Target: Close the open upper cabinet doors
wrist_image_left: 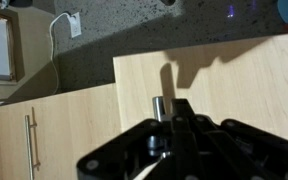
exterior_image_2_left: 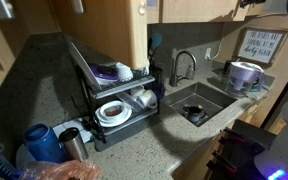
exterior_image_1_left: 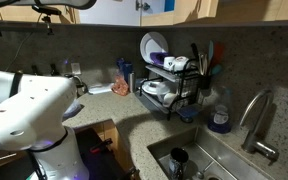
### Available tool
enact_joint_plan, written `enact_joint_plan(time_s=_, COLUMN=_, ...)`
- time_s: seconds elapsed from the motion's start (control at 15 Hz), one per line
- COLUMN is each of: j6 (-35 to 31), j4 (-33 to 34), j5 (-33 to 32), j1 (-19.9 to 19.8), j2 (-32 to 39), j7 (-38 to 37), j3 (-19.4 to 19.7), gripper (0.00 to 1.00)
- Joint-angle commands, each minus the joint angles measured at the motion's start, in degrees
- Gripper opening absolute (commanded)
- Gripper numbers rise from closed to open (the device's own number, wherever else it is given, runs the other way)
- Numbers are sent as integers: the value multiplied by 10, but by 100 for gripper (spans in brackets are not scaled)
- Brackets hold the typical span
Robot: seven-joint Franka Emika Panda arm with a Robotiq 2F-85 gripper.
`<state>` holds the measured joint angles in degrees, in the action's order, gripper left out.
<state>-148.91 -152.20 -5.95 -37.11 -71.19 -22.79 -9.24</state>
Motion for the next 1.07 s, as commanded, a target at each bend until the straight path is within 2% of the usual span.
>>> enact_joint_plan(time_s=0.0, j6=1, j4=2, j5=-4, j1=2, j2=1, j7=-2, j3=2, gripper=1)
enact_joint_plan(time_s=0.27, j6=1, j4=2, j5=-4, j1=2, j2=1, j7=-2, j3=2, gripper=1)
enact_joint_plan(time_s=0.53, j6=-84, j4=-5, j5=4, j1=-21, j2=30, j7=-40, j3=-26, gripper=0)
enact_joint_plan(time_s=0.73, j6=-171, j4=1, j5=14, j1=-69, j2=74, j7=-87, j3=-68, gripper=0)
enact_joint_plan(time_s=1.0, j6=-260, j4=18, j5=43, j1=-166, j2=138, j7=-127, j3=-147, gripper=0)
